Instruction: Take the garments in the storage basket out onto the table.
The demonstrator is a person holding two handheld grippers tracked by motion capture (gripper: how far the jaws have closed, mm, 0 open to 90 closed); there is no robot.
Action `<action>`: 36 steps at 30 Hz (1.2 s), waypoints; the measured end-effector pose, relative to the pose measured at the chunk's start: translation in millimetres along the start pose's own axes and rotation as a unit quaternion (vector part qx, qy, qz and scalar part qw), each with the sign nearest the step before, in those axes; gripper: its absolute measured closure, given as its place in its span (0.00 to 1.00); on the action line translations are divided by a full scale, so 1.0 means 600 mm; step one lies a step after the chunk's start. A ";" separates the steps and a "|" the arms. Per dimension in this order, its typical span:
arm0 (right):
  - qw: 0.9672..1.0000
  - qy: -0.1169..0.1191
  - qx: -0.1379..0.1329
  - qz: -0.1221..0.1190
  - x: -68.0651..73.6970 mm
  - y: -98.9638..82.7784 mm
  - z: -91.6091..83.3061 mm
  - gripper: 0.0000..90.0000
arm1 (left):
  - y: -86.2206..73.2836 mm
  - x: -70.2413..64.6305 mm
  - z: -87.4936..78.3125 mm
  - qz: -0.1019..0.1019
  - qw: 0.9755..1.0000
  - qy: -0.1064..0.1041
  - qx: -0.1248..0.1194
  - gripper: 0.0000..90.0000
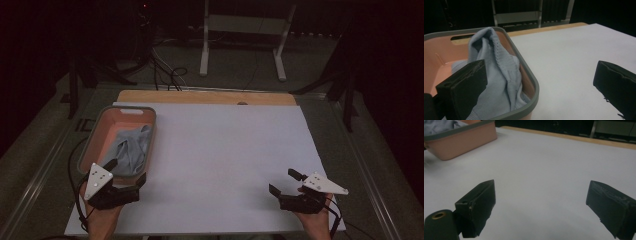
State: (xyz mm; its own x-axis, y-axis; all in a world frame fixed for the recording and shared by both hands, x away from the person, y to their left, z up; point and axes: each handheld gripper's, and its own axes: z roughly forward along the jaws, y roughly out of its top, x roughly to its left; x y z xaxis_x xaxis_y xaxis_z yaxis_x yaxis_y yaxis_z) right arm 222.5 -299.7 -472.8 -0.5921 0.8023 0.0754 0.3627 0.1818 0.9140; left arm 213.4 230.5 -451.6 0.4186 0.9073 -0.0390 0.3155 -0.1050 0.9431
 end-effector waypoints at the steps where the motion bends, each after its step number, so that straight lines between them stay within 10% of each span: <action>1: 1.000 0.000 0.001 -0.001 0.001 0.000 0.000 0.09 | 0.000 0.001 -0.001 0.000 1.000 0.001 -0.002 0.00; 16: 1.000 -0.009 0.002 -0.012 0.000 0.002 -0.002 0.09 | 0.014 0.018 -0.016 -0.007 1.000 0.000 -0.031 0.00; 36: 0.999 -0.017 0.011 -0.028 0.005 -0.003 -0.004 0.09 | 0.056 0.062 -0.011 -0.006 1.000 0.005 0.020 0.00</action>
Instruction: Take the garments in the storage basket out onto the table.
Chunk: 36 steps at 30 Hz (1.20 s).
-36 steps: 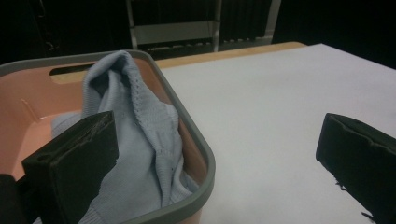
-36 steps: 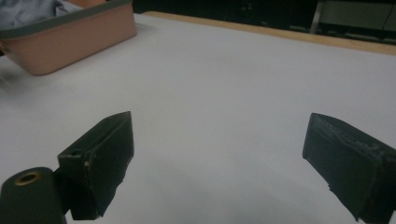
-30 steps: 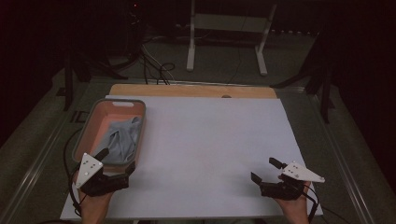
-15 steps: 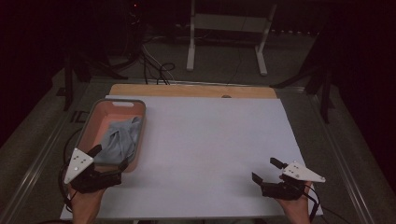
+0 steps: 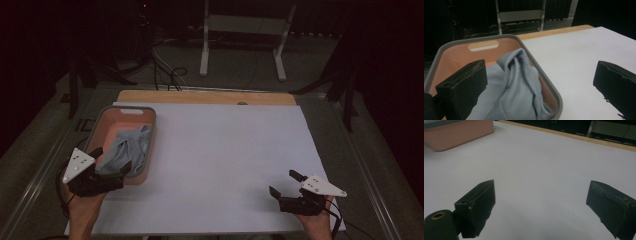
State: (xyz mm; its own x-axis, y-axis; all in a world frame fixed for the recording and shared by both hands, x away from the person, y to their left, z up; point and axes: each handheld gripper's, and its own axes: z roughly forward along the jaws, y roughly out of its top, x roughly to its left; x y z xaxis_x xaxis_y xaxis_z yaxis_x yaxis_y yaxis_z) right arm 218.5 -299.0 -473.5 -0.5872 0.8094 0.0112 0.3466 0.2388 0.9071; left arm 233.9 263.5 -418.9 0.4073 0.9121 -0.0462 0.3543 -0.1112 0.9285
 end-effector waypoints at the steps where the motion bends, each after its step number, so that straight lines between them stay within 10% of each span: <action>1: 1.000 -0.002 -0.002 -0.005 0.003 0.001 0.001 0.09 | 0.001 0.002 0.002 -0.001 1.000 0.000 0.001 0.00; 36: 1.000 0.010 -0.020 -0.016 0.016 0.005 -0.001 0.10 | 0.028 0.039 0.057 0.028 0.996 0.006 0.088 0.00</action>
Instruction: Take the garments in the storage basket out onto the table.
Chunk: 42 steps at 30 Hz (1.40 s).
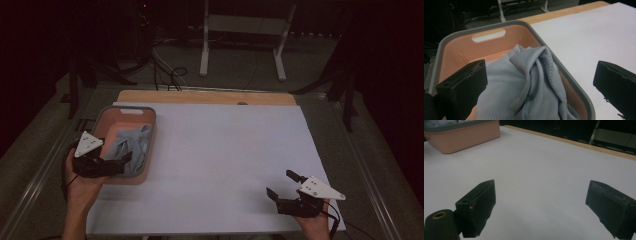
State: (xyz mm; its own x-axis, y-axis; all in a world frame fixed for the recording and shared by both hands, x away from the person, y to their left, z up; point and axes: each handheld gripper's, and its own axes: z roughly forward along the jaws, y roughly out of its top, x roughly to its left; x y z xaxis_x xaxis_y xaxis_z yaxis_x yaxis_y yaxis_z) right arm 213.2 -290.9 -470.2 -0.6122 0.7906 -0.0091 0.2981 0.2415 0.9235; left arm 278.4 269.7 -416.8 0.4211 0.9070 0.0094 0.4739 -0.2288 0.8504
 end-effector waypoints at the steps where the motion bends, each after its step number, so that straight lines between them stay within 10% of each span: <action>1: 1.000 0.001 -0.001 0.002 0.000 0.000 0.000 0.10 | 0.001 0.000 0.001 0.001 1.000 0.000 0.003 0.00; 24: 1.000 -0.006 -0.006 0.014 -0.006 0.001 -0.005 0.11 | 0.011 0.013 0.043 0.016 0.997 -0.006 0.077 0.00; 42: 1.000 -0.011 -0.009 0.023 -0.011 -0.001 -0.006 0.11 | 0.005 0.018 0.080 0.018 0.990 -0.007 0.139 0.00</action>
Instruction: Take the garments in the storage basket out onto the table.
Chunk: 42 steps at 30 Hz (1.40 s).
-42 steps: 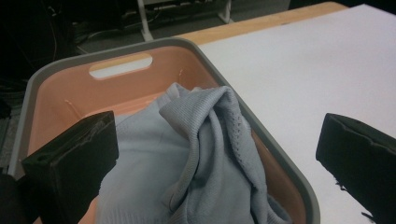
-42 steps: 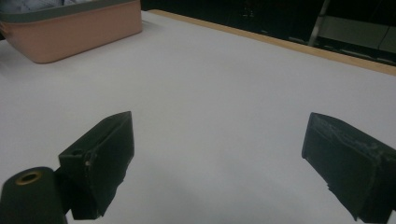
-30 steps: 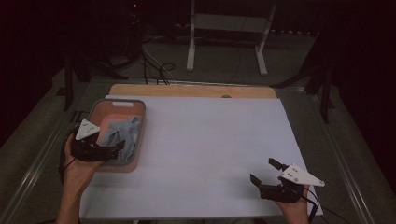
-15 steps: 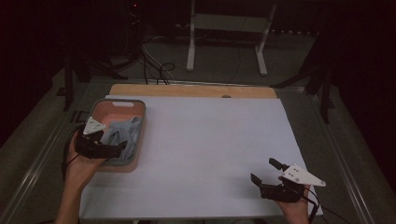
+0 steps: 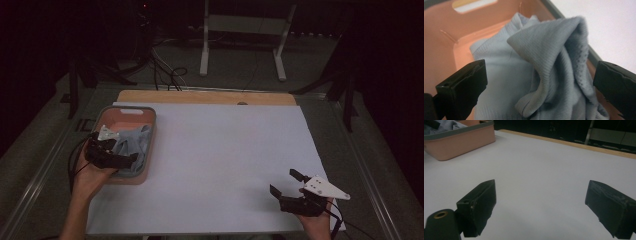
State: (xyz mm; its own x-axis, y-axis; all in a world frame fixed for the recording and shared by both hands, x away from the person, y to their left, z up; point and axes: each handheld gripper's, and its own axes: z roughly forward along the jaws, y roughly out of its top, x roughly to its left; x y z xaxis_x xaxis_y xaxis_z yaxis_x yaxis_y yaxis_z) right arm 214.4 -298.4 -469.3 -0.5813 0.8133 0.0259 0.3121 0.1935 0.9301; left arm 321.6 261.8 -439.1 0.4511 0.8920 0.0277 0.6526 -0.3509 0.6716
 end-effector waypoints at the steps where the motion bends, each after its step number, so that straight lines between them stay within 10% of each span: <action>1: 1.000 0.000 0.000 0.000 0.000 0.000 0.000 0.11 | 0.000 0.001 0.002 0.000 1.000 0.001 0.005 0.00; 32: 1.000 -0.005 0.004 0.002 -0.003 -0.001 0.000 0.11 | 0.003 0.014 0.040 -0.012 0.993 -0.030 0.116 0.08; 38: 1.000 -0.006 0.003 0.005 -0.005 0.000 -0.002 0.11 | 0.005 0.012 0.042 -0.013 0.991 -0.025 0.129 0.20; 42: 1.000 -0.007 0.004 0.005 -0.005 0.000 -0.002 0.11 | 0.005 0.014 0.038 -0.010 0.991 -0.050 0.123 0.55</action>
State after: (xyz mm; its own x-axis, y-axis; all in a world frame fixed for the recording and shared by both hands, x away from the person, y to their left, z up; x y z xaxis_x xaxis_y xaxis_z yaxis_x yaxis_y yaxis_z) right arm 215.1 -301.7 -469.1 -0.5676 0.8227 0.0309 0.3237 0.1885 0.9272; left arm 341.4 262.0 -453.8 0.4861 0.8714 -0.0661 0.7853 -0.4024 0.4705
